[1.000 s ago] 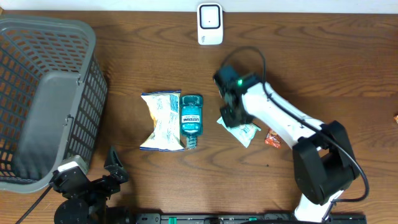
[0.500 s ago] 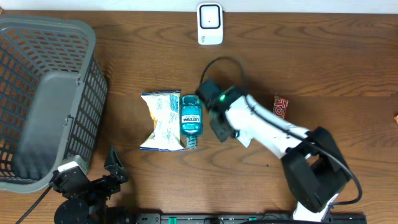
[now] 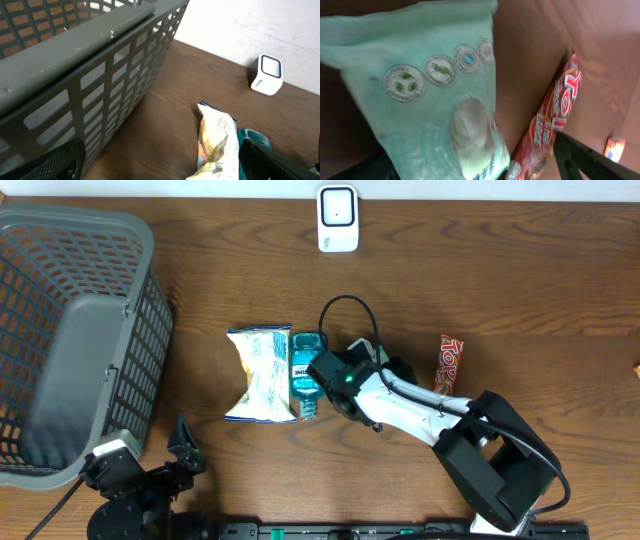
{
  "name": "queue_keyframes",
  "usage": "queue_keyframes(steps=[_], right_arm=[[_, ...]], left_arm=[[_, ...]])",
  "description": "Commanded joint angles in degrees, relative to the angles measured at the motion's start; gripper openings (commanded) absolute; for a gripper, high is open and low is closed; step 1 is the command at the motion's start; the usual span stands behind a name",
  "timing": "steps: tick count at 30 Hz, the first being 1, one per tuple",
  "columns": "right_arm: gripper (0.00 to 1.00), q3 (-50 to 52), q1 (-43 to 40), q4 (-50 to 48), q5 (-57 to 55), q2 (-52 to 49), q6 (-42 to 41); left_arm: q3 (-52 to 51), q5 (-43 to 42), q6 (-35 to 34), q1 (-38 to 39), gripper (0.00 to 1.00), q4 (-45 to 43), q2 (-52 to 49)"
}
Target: Scan the item barcode
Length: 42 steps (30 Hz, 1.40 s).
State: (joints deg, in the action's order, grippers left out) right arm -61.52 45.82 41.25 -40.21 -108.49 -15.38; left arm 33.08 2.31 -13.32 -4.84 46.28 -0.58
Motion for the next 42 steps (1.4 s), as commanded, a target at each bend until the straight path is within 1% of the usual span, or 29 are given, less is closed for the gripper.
queue_keyframes(steps=[1,6,10,11,12,13,14,16,18,19,20,24,26,29,31,34,37,39,40,41,42], right_arm=[[0.82,2.8,-0.2,-2.3,2.5,-0.6,3.8],[0.70,4.3,-1.1,-2.9,5.0,-2.4,4.3],[0.55,4.4,-2.8,-2.6,9.8,-4.5,4.3],[0.47,4.3,-3.3,-2.6,10.9,-5.0,4.3],[0.34,4.3,-3.8,-2.6,11.6,-5.1,4.3],[0.26,4.3,-4.0,-2.7,11.7,-5.1,4.3],[0.22,4.2,-4.3,-2.8,11.8,-5.1,4.3],[0.17,3.1,-5.0,-2.7,12.8,-5.0,4.4],[0.10,1.2,-5.8,-2.4,17.4,-5.0,6.4],[0.09,-0.1,-6.3,-1.6,20.1,-5.0,7.1],[0.01,-2.0,-7.0,-0.1,23.5,-5.0,7.9],[0.01,-10.4,-10.1,8.7,36.3,-4.7,12.2],[0.01,-14.7,-12.1,13.3,45.4,-4.2,17.2],[0.01,-18.6,-15.4,17.6,59.7,-3.6,25.3],[0.01,-19.5,-18.1,19.4,71.3,-3.6,31.3],[0.01,-19.0,-21.8,21.2,84.2,-3.6,38.4],[0.01,-18.5,-24.6,23.9,93.1,-3.6,45.4],[0.01,-18.5,-25.8,26.7,98.1,-3.6,51.6],[0.01,-18.5,-26.2,28.4,100.1,-3.6,55.5],[0.01,-18.5,-26.4,30.8,102.4,-3.6,61.0],[0.01,-18.5,-26.5,32.2,103.3,-3.6,64.2]], left_arm=[[0.0,0.7,0.1,-0.3,0.98,0.0,0.4],[0.0,0.7,0.1,-0.3,0.98,0.0,0.4],[0.0,0.7,0.1,-0.3,0.98,0.0,0.4],[0.0,0.7,0.1,-0.3,0.98,0.0,0.4],[0.0,0.7,0.1,-0.3,0.98,0.0,0.4],[0.0,0.7,0.1,-0.3,0.98,0.0,0.4],[0.0,0.7,0.1,-0.3,0.98,0.0,0.4],[0.0,0.7,0.1,-0.3,0.98,0.0,0.4],[0.0,0.7,0.1,-0.3,0.98,0.0,0.4],[0.0,0.7,0.1,-0.3,0.98,0.0,0.4],[0.0,0.7,0.1,-0.3,0.98,0.0,0.4],[0.0,0.7,0.1,-0.3,0.98,0.0,0.4],[0.0,0.7,0.1,-0.3,0.98,0.0,0.4],[0.0,0.7,0.1,-0.3,0.98,0.0,0.4],[0.0,0.7,0.1,-0.3,0.98,0.0,0.4],[0.0,0.7,0.1,-0.3,0.98,0.0,0.4],[0.0,0.7,0.1,-0.3,0.98,0.0,0.4],[0.0,0.7,0.1,-0.3,0.98,0.0,0.4],[0.0,0.7,0.1,-0.3,0.98,0.0,0.4],[0.0,0.7,0.1,-0.3,0.98,0.0,0.4],[0.0,0.7,0.1,-0.3,0.98,0.0,0.4]])
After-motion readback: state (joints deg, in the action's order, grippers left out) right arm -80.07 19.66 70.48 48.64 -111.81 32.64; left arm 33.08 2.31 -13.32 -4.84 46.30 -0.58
